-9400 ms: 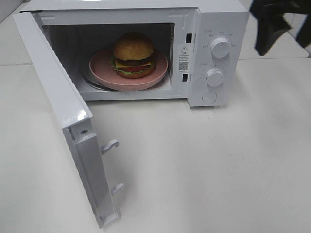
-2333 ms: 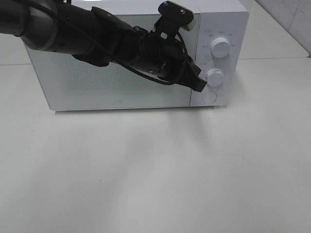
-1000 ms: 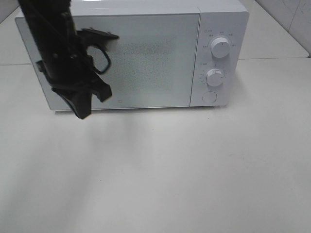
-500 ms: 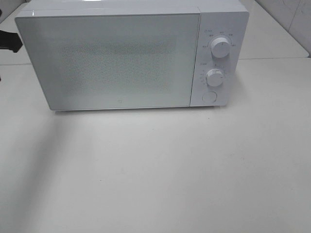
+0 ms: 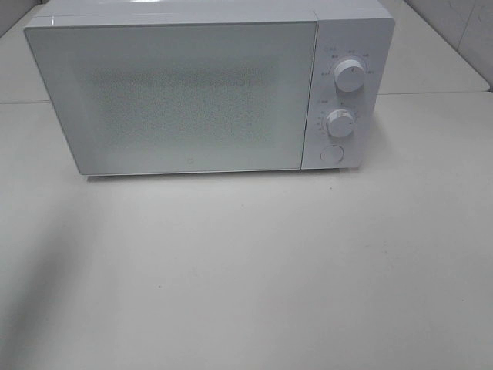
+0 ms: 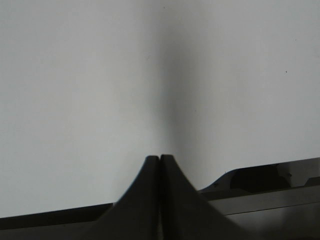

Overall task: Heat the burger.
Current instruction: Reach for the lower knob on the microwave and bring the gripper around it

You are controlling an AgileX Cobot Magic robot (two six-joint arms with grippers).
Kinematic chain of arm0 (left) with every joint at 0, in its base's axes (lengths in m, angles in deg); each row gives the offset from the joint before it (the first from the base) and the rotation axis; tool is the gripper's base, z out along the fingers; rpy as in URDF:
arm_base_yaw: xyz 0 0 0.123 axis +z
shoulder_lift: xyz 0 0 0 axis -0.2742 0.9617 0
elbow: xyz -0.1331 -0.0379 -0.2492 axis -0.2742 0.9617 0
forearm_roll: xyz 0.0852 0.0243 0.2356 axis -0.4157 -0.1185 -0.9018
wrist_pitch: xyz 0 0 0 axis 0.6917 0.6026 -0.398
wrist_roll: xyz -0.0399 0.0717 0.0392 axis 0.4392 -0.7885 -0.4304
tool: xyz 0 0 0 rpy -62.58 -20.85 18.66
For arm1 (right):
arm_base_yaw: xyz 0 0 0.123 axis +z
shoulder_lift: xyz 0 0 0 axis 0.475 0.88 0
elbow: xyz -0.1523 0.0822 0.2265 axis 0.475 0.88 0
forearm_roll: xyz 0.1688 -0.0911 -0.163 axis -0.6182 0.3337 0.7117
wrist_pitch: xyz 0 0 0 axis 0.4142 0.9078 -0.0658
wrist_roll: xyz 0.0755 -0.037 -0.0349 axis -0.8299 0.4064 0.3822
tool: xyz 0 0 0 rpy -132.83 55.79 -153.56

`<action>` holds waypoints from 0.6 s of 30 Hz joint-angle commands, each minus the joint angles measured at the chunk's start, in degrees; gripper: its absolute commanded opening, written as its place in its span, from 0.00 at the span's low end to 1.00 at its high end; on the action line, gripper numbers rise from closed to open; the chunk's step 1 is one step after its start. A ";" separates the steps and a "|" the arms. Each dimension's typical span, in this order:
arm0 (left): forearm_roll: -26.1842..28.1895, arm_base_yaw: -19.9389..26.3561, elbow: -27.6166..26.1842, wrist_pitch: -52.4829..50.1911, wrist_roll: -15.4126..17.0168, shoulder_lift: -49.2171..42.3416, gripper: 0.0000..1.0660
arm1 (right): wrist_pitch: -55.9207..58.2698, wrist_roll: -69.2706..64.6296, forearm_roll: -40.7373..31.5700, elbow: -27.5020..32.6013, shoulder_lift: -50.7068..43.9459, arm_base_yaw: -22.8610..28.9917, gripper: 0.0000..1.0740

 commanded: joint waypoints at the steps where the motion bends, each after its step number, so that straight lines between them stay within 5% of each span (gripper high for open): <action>1: 0.00 0.06 3.09 3.72 0.92 -4.64 0.00 | -0.97 0.74 -0.57 0.17 -1.32 -0.17 0.69; 18: 0.29 0.06 19.48 0.69 0.80 -38.39 0.00 | -0.97 0.74 -0.57 0.17 -1.32 -0.17 0.69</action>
